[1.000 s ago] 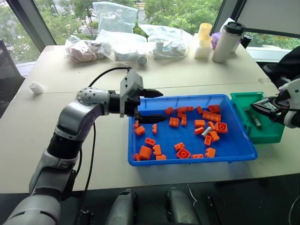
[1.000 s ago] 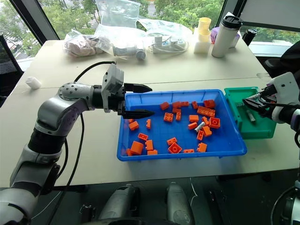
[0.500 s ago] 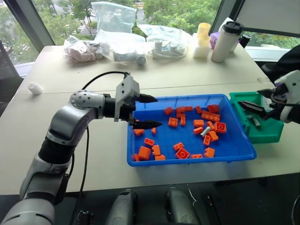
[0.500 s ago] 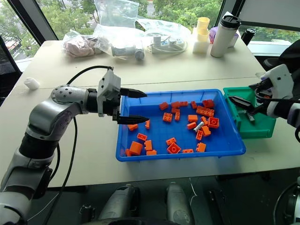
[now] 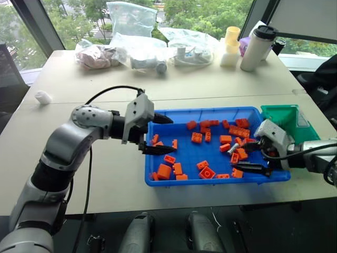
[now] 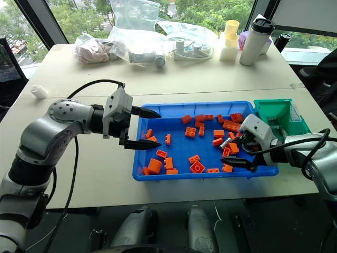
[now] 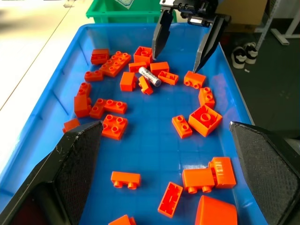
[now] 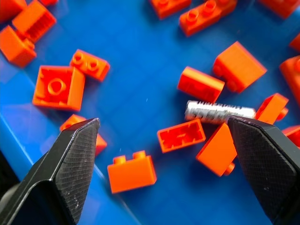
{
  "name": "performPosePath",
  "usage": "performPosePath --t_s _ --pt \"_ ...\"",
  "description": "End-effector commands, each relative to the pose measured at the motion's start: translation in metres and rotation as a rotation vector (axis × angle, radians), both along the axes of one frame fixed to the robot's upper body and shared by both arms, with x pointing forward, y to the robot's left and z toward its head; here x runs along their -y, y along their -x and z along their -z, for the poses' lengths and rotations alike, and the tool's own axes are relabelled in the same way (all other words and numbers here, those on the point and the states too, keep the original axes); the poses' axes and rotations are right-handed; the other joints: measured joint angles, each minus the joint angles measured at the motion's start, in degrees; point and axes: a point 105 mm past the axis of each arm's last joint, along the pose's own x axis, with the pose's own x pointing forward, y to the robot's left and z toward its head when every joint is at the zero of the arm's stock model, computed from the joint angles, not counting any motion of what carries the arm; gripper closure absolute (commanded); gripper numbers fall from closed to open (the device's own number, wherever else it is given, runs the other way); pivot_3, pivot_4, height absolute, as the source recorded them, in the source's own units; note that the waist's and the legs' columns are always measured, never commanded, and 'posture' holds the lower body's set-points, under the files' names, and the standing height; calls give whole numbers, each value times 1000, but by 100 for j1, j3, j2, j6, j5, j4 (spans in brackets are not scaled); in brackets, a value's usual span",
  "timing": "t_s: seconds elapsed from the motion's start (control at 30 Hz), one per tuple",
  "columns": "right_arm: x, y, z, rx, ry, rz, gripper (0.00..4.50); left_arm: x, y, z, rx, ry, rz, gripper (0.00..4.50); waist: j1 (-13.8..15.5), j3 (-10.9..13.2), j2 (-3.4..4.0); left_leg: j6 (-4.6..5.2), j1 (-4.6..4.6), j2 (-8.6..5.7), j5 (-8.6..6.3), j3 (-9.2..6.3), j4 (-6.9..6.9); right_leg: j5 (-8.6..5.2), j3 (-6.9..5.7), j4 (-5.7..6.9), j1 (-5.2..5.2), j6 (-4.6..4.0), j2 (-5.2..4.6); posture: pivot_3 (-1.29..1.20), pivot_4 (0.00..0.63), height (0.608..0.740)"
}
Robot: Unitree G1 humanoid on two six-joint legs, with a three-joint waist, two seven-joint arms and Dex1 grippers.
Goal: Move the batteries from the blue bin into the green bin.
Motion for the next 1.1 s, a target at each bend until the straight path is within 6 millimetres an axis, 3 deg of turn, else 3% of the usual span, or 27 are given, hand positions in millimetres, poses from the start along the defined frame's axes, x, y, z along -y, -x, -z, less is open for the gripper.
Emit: performPosePath --t_s 0.03,0.43,1.0,1.1 --pt "1 -4 -2 58 45 2 35 2 4 -2 37 -8 12 0 0 0 0 0 0 0 0 0 0 0 0 0 0 0 1 0 150 740" --pt "2 -25 4 55 -27 99 35 6 1 2 45 -4 10 0 1 0 0 0 0 1 0 0 0 0 0 0 0 0 1 0 150 740" --pt "1 -46 19 79 52 122 35 7 0 3 43 0 -10 0 -2 0 0 0 0 1 0 0 0 0 0 1 -1 0 1 0 150 740" --pt "0 -46 21 77 66 116 832 7 -1 3 46 1 -9 0 -4 0 0 0 0 1 0 0 0 0 0 1 -1 0 1 0 150 740"
